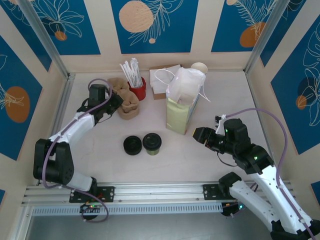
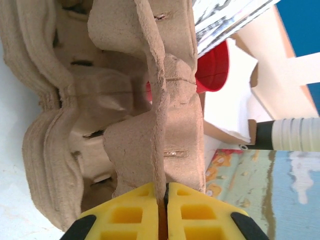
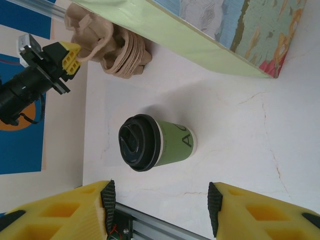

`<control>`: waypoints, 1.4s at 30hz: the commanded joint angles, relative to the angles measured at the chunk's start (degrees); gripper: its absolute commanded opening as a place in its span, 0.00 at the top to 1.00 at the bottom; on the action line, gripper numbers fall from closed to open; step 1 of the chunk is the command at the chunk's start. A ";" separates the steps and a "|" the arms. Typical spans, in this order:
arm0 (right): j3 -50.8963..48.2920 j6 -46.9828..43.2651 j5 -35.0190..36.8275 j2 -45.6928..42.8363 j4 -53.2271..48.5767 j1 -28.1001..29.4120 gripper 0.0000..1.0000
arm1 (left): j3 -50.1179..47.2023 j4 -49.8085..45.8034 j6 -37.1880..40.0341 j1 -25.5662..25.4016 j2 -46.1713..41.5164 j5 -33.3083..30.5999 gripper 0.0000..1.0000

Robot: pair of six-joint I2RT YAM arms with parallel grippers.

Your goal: Pack the takeout coffee

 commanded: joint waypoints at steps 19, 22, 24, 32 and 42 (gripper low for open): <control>2.48 -5.21 -11.19 -1.98 13.84 -0.15 0.45 | 10.75 -16.92 10.49 0.34 -23.76 6.25 0.93; 3.24 -6.16 -14.68 -0.94 17.57 -0.06 0.45 | 11.67 -16.67 12.03 0.09 -25.14 12.53 0.93; 4.13 -6.68 -17.10 0.28 19.71 0.18 0.45 | 11.96 -16.48 12.94 -0.49 -25.77 16.13 0.93; 8.95 -9.50 -21.82 6.16 24.67 2.04 0.45 | 10.01 -13.47 15.34 -3.72 -29.09 27.64 0.93; 12.93 -16.50 -20.73 12.17 30.33 10.66 0.44 | 4.18 -6.02 14.39 -10.86 -31.53 32.02 0.93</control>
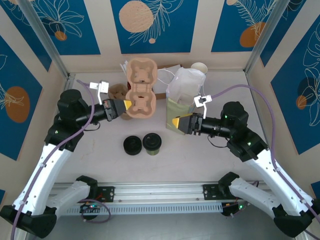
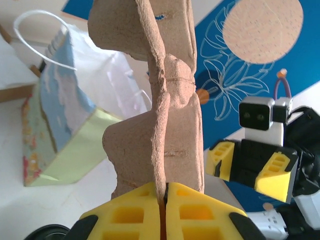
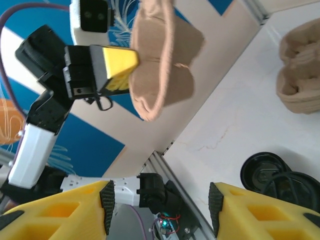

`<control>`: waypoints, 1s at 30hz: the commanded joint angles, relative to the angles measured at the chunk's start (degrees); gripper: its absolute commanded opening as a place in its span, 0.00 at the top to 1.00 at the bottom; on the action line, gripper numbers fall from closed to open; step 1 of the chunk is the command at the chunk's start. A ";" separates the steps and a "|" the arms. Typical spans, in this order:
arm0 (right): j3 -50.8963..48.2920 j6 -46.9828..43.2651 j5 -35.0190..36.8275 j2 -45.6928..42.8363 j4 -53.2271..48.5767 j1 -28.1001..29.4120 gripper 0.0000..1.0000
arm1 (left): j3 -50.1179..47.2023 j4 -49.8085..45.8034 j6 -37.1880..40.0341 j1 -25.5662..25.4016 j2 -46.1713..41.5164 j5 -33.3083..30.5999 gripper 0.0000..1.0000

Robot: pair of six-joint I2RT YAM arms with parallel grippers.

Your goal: Pack the takeout coffee

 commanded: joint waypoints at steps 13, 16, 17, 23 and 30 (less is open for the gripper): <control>6.63 -7.12 3.06 3.53 -0.58 6.83 0.48 | -2.78 9.13 2.20 -9.31 -1.35 2.66 0.92; 6.66 -7.19 3.88 3.27 -1.13 7.18 0.49 | -2.82 9.53 2.16 -10.15 -1.06 2.35 0.92; 6.64 -7.22 4.13 2.98 -1.23 7.33 0.49 | -2.77 9.57 2.12 -10.35 -0.94 2.15 0.92; 6.10 -7.13 4.78 2.28 -0.46 8.08 0.58 | -2.52 10.27 1.87 -11.42 -0.81 1.36 0.92; 5.81 -6.85 5.20 2.19 0.00 8.35 0.75 | -2.82 11.41 1.96 -12.52 -1.03 0.28 0.92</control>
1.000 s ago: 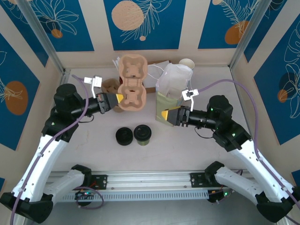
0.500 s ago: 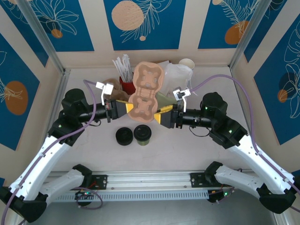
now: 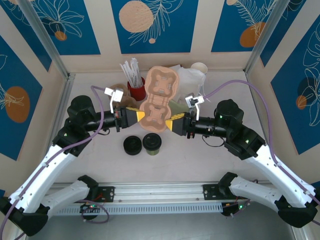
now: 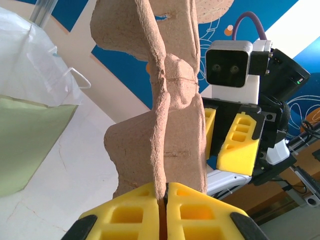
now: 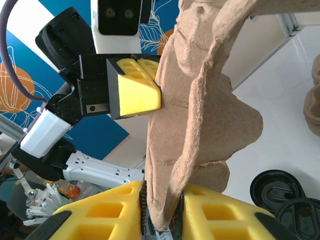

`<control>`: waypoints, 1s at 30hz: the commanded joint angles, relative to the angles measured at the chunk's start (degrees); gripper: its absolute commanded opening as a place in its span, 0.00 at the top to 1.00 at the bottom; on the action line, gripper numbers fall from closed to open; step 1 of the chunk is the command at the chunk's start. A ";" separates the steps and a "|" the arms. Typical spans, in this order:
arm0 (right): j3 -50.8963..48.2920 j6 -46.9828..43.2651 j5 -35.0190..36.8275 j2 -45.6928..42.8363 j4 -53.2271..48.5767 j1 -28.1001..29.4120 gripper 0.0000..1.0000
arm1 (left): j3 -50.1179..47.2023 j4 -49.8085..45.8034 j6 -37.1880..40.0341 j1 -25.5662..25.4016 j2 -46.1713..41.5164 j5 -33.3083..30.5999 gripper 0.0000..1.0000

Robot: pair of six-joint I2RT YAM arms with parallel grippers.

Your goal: Pack the takeout coffee

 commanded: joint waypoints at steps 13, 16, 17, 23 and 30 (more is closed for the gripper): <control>1.37 -0.81 3.94 -1.53 -1.05 0.59 1.00 | 1.12 2.51 1.53 -2.75 0.57 -1.87 0.83; 0.94 -0.64 8.95 -2.63 -2.90 0.48 1.00 | 3.12 -0.96 3.70 -4.05 1.19 -3.78 0.55; 0.72 -0.60 10.08 -2.88 -3.46 0.47 1.00 | 3.84 -1.82 4.49 -4.45 1.37 -4.29 0.49; 1.86 0.59 15.94 -4.27 -11.61 -0.26 1.00 | 10.85 -13.42 13.71 -5.51 1.61 -10.54 0.02; 2.54 2.20 16.72 -5.03 -18.82 -2.11 1.00 | 11.96 -11.38 19.67 -5.49 0.04 -17.96 0.00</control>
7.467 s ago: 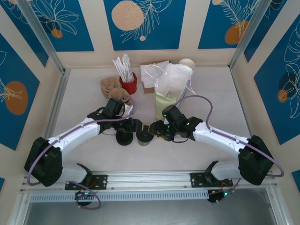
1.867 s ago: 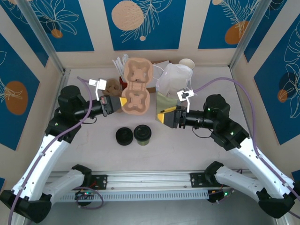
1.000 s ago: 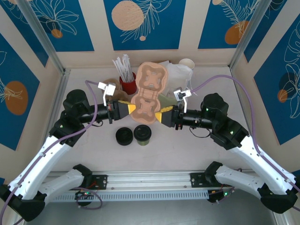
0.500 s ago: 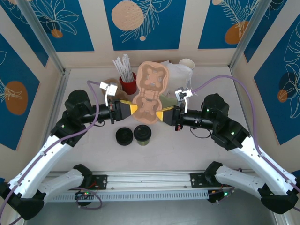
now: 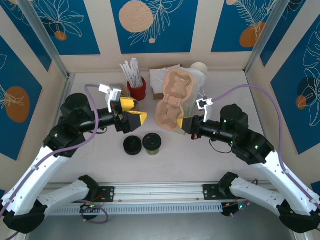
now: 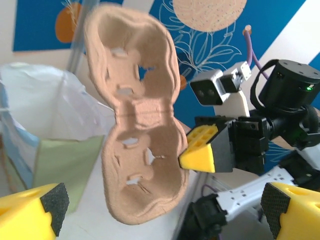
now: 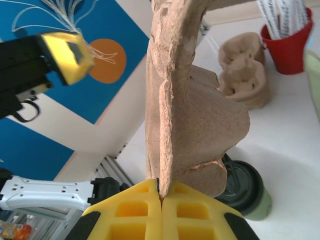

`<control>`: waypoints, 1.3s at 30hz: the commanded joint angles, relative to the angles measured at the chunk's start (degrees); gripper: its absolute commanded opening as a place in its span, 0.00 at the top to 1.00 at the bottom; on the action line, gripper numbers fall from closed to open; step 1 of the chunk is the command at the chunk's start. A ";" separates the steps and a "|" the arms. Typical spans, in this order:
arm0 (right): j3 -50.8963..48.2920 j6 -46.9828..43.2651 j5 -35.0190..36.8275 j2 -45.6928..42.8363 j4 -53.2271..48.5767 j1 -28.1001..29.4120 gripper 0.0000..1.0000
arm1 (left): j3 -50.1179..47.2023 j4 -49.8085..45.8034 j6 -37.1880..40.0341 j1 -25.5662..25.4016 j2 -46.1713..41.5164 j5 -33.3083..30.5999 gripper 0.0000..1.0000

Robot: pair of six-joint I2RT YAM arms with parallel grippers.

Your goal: Pack the takeout coffee

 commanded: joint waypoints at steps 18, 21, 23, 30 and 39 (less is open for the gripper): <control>5.29 0.53 -11.55 4.50 -14.41 -1.06 1.00 | 13.90 -13.91 30.48 -5.10 9.72 -0.73 0.06; 6.69 0.26 -13.33 6.98 -15.51 -1.04 1.00 | 15.08 -17.09 35.74 -7.43 11.48 -3.58 0.10; 7.23 0.16 -13.81 8.18 -16.08 -1.04 1.00 | 15.03 -17.75 38.82 -9.05 12.29 -7.20 0.12; 8.33 -0.19 -16.70 10.70 -14.74 -1.01 1.00 | 14.23 -18.83 45.89 -10.64 15.22 -12.85 0.13; 9.00 -0.71 -18.32 11.88 -15.37 -1.04 1.00 | 14.62 -22.47 53.24 -10.60 19.41 -12.60 0.15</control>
